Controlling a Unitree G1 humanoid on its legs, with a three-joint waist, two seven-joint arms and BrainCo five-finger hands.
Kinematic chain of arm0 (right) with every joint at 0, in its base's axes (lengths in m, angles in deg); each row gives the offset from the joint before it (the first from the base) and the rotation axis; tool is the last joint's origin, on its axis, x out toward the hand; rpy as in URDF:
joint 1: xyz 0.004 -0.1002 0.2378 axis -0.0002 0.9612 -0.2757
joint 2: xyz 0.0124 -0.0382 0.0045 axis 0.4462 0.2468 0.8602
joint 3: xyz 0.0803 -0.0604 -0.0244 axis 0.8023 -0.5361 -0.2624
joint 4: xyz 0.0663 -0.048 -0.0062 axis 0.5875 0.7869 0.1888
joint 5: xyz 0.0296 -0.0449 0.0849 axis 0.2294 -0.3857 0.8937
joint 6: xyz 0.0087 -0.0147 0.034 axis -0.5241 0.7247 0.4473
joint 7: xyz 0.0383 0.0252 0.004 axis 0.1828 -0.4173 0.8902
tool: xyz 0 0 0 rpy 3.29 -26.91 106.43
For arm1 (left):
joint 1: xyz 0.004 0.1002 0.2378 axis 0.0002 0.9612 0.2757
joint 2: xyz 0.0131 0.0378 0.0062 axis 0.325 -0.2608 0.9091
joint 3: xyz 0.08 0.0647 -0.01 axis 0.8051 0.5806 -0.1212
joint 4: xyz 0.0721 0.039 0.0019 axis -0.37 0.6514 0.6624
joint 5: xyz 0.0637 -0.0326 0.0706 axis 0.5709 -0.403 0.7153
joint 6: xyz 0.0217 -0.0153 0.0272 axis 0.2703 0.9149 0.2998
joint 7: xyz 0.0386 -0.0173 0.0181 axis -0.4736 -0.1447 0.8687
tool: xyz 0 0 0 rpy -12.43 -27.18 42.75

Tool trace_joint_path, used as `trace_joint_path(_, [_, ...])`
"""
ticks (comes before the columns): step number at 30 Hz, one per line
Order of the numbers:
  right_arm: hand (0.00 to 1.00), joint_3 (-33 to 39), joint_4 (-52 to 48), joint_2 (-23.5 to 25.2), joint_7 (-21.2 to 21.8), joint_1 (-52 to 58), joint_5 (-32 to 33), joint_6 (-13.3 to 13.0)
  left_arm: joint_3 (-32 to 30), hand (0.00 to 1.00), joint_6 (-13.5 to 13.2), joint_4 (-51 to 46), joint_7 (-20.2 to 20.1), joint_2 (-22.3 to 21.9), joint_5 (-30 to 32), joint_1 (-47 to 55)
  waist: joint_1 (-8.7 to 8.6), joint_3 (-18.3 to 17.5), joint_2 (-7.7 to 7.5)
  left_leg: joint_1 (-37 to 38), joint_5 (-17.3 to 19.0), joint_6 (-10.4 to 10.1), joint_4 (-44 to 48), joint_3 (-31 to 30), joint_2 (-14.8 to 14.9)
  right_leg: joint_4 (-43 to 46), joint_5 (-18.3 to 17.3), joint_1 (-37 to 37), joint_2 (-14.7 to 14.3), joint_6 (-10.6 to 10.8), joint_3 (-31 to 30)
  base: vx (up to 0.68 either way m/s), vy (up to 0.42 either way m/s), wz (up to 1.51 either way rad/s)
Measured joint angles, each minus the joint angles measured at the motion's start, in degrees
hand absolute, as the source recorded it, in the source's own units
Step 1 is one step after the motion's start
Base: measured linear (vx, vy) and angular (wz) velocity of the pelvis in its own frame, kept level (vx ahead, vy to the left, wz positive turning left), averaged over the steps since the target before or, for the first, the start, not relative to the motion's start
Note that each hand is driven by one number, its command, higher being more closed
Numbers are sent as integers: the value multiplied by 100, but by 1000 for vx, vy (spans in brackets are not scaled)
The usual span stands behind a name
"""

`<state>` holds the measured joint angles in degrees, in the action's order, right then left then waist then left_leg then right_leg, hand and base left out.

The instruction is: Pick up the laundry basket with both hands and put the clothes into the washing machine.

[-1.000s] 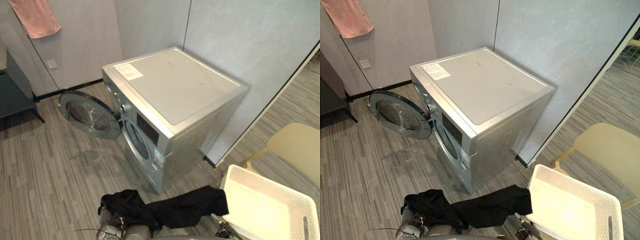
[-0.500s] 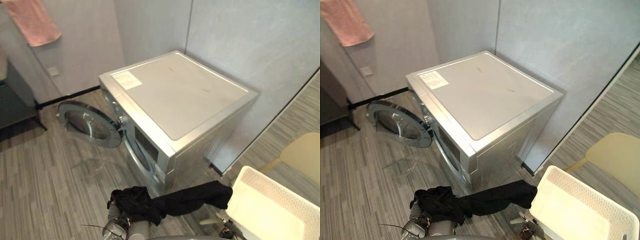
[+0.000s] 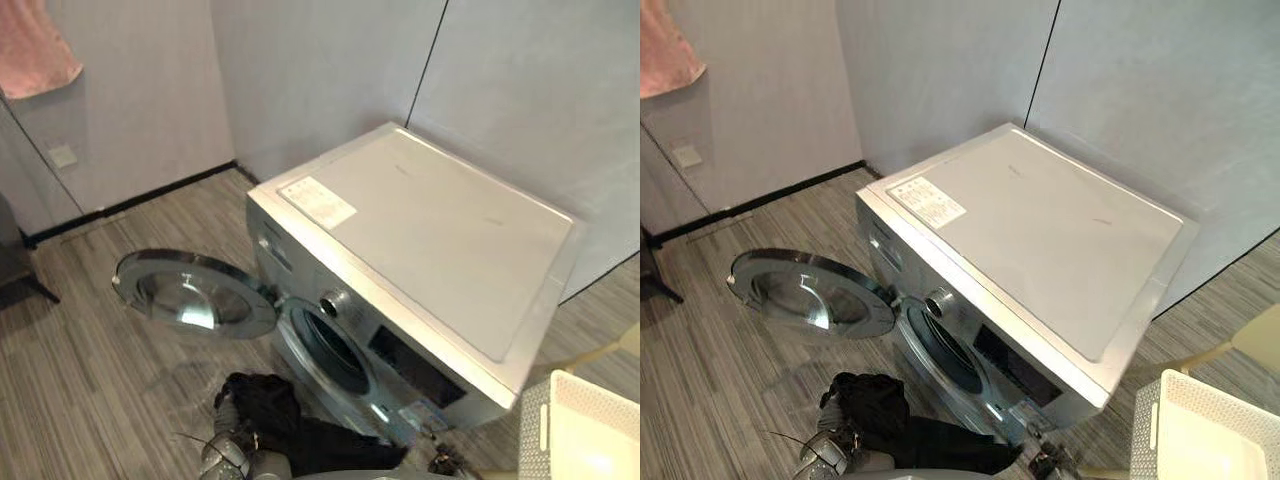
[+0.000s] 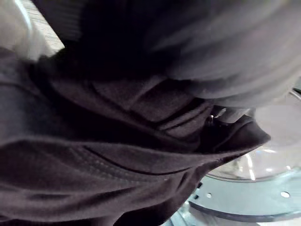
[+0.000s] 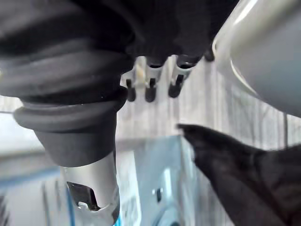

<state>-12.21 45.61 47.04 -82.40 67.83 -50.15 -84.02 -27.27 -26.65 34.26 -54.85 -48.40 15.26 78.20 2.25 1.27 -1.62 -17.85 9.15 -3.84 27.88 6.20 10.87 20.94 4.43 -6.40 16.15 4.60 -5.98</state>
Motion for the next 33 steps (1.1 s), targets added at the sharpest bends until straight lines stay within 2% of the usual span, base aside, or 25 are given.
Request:
trace_joint_path(1, [0,-34,-52,-1,0,-2,-5,1,2,100,-5,-22,-2,-5,-2,5,7,-7,14,233,3,103,-220,154,-28,193,-219,145,-111,-137,272,-48,311,-44])
trace_joint_path(2, [0,-40,-95,-1,-2,-1,-6,0,1,100,-7,-21,-2,-6,-2,12,2,-7,13,337,19,130,-354,224,-59,311,-375,234,-195,-146,371,-82,307,-54])
trace_joint_path(3, [0,-71,-169,-3,3,7,-9,-7,-5,100,-7,-14,-2,-11,-3,48,-19,-11,5,544,4,185,-613,392,-107,561,-846,464,-459,39,480,-72,142,-45])
trace_joint_path(4, [0,-71,-187,-4,4,12,-10,-7,-10,100,-3,-14,-2,-18,-3,73,-22,-10,8,627,3,186,-728,474,-114,653,-1090,559,-630,156,464,-97,118,-58])
trace_joint_path(5, [0,-88,-185,-4,11,2,-10,-11,-69,100,-4,-12,-3,-52,-2,118,-4,-22,-10,759,3,187,-961,666,-127,723,-1509,713,-1000,343,467,-79,32,-53])
trace_joint_path(6, [0,-167,-163,-10,10,39,-23,-19,-198,100,-9,12,-9,-119,-1,192,-24,-55,-73,877,-15,212,-1202,784,-229,563,-1732,805,-1276,284,701,-69,3,-49])
trace_joint_path(7, [0,-172,-155,-11,10,66,-56,-22,-260,100,-6,59,-6,-168,-2,220,-36,-77,-104,924,-34,215,-1319,821,-305,354,-1815,829,-1341,125,841,-24,-45,-45])
trace_joint_path(9, [0,-110,-106,-40,7,144,-172,-33,-268,100,3,169,-1,-305,1,212,-32,-199,-147,973,-524,157,-1859,804,-505,-530,-1972,682,-1398,-464,869,4,-60,-34])
trace_joint_path(11, [0,-16,-94,-11,-4,213,-165,-74,-230,100,26,237,-12,-359,7,181,-151,-139,-68,1066,-685,114,-1988,749,-561,-595,-1865,704,-1393,-450,980,64,-58,8])
trace_joint_path(13, [0,57,-80,-38,-11,316,-166,-116,-215,100,96,275,-9,-361,48,156,-144,-60,-4,1047,-602,99,-1428,661,-376,-545,-1865,478,-1443,-444,1101,77,-78,10])
trace_joint_path(15, [0,-9,-72,-42,-9,345,-170,-129,-168,100,96,23,-11,-359,45,188,-123,-28,41,678,-234,7,-59,567,-163,-521,-1952,203,-1565,-440,1110,88,-21,1])
trace_joint_path(16, [0,-20,-71,-28,-4,327,-169,-132,-169,100,96,-84,-12,-362,45,184,-141,-13,107,508,-236,9,314,443,-149,-519,-2030,174,-1562,-455,1100,51,15,8])
trace_joint_path(17, [0,-21,-71,-36,2,296,-172,-130,-94,100,93,-289,-30,-360,48,193,-130,34,53,170,-257,28,1050,183,-48,-477,-2126,132,-1603,-472,1065,55,114,-31])
trace_joint_path(18, [0,-84,-66,-67,-4,266,-179,-125,-34,100,94,-452,-115,-348,49,341,-37,99,161,-165,-430,-79,1913,-187,5,-379,-2270,82,-1648,-531,823,98,194,-74])
trace_joint_path(19, [0,-220,-82,-86,-12,287,-189,-119,-47,100,105,-539,-120,-329,42,456,40,150,92,-378,-514,-5,2399,-313,10,-386,-2285,18,-1614,-521,595,111,212,-104])
trace_joint_path(20, [0,-299,-132,-94,-12,277,-192,-120,-52,100,102,-692,-121,-326,39,532,61,150,107,-431,-353,140,2488,-474,15,-385,-2285,16,-1600,-513,457,153,258,-104])
trace_joint_path(21, [0,-466,-219,-91,-8,263,-196,-120,-48,100,103,-774,-122,-298,39,559,93,124,65,-424,-203,213,2170,-734,29,-397,-2280,59,-1558,-450,260,180,318,-103])
trace_joint_path(23, [0,-677,-261,-78,-7,218,-215,-123,-12,100,104,-804,-122,-270,39,559,133,105,40,-253,-89,165,1158,-1148,79,-463,-2246,174,-1462,-292,-68,216,389,-96])
trace_joint_path(24, [0,-722,-327,-41,-4,219,-219,-123,16,100,130,-800,-120,-270,40,564,170,99,51,-31,26,-48,374,-1516,90,-526,-2247,207,-1362,-107,-326,212,381,-100])
trace_joint_path(25, [0,-735,-320,-63,-5,209,-221,-124,24,100,136,-797,-110,-326,41,580,190,36,103,292,388,-553,-77,-1694,-33,-545,-2228,293,-1288,71,-558,303,493,-97])
trace_joint_path(26, [0,-845,-122,-58,31,142,-226,-87,-22,100,122,-716,-73,-234,48,543,148,67,-62,311,320,-418,-105,-1484,-267,-695,-2088,307,-1106,61,-867,186,299,-57])
trace_joint_path(27, [0,-746,-61,-56,41,115,-230,-93,11,100,119,-626,-71,-205,57,482,133,73,-75,300,339,-377,0,-1499,-351,-777,-1906,264,-1083,48,-996,236,407,-34])
trace_joint_path(30, [0,-360,258,-59,32,-4,-245,-111,320,100,123,-213,-132,16,250,403,31,63,-51,573,375,-314,25,-1187,-543,-822,-1230,186,-798,510,-1201,123,329,-34])
trace_joint_path(32, [0,-219,294,-111,109,-15,-243,-132,523,100,118,-50,-145,126,308,379,-7,-45,94,649,522,-43,-193,-1079,-604,-823,-921,343,-736,745,-1223,60,231,-32])
trace_joint_path(33, [0,-183,318,-139,123,-13,-243,-124,652,100,111,47,-147,163,366,334,-5,-76,44,652,473,38,-310,-949,-695,-814,-803,475,-592,828,-1275,34,170,-41])
